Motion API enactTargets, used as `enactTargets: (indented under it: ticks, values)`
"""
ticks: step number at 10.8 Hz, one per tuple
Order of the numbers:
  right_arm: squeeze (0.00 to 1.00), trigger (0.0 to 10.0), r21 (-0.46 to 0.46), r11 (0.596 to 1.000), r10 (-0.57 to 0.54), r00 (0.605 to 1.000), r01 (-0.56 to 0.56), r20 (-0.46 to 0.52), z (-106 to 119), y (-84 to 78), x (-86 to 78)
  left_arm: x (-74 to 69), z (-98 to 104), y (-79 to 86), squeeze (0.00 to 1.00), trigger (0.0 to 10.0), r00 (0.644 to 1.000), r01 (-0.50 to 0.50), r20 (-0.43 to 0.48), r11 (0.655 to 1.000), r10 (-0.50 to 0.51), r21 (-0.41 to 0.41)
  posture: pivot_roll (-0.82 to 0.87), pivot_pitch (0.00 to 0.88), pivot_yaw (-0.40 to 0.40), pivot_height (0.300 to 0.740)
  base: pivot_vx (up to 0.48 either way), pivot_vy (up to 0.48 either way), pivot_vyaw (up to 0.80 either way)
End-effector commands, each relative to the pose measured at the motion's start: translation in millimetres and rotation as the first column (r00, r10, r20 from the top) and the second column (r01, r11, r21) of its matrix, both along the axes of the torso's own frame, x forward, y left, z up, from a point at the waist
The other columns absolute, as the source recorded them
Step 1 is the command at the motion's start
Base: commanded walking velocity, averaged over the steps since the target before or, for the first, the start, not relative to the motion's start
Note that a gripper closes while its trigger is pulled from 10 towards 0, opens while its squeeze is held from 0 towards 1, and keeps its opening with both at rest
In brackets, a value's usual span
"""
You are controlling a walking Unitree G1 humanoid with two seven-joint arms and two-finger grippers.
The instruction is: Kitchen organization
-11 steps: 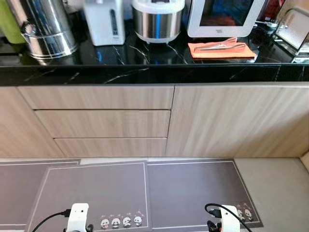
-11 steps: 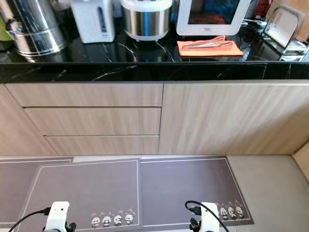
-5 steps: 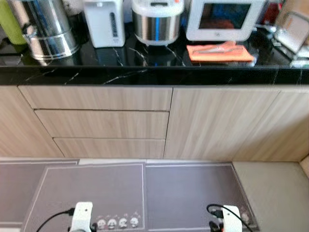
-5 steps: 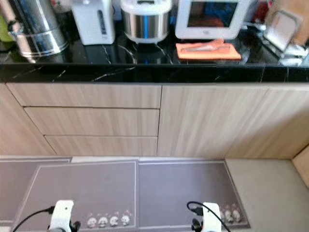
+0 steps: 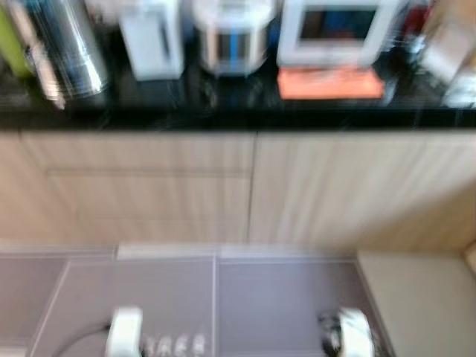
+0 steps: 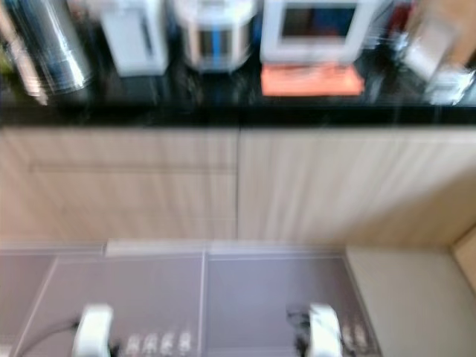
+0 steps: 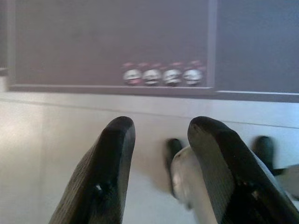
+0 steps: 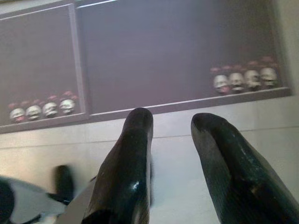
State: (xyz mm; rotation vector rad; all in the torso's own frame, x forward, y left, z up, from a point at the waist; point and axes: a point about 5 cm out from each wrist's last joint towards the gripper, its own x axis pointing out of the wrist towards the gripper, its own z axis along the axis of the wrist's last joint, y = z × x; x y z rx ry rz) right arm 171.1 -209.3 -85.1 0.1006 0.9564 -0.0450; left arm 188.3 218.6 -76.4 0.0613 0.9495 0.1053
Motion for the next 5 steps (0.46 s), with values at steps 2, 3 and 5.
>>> enactTargets:
  ticks: [2,3,5]
  values:
    - [0.0,10.0,0.01,1.0,0.007,1.0,-0.007,-0.018,-2.6,4.1,-4.0,-1.6,0.7,7.1,0.0,10.0,1.0,-0.019,-0.003,1.0,0.02,0.016,-0.05,0.0,-0.014,0.74,0.0,0.0,-0.79]
    - [0.0,10.0,0.01,1.0,0.008,1.0,-0.008,-0.019,-2.6,4.1,-4.0,-1.6,0.7,7.2,0.0,10.0,1.0,-0.019,-0.003,1.0,0.019,0.017,-0.05,0.0,-0.014,0.74,0.0,0.0,-0.78]
    - [0.0,10.0,0.011,1.0,0.009,1.0,-0.009,-0.021,-2.7,4.1,-4.1,-1.5,0.7,6.9,0.0,10.0,1.0,-0.017,-0.003,1.0,0.018,0.017,-0.05,0.0,-0.014,0.74,0.0,0.0,-0.78]
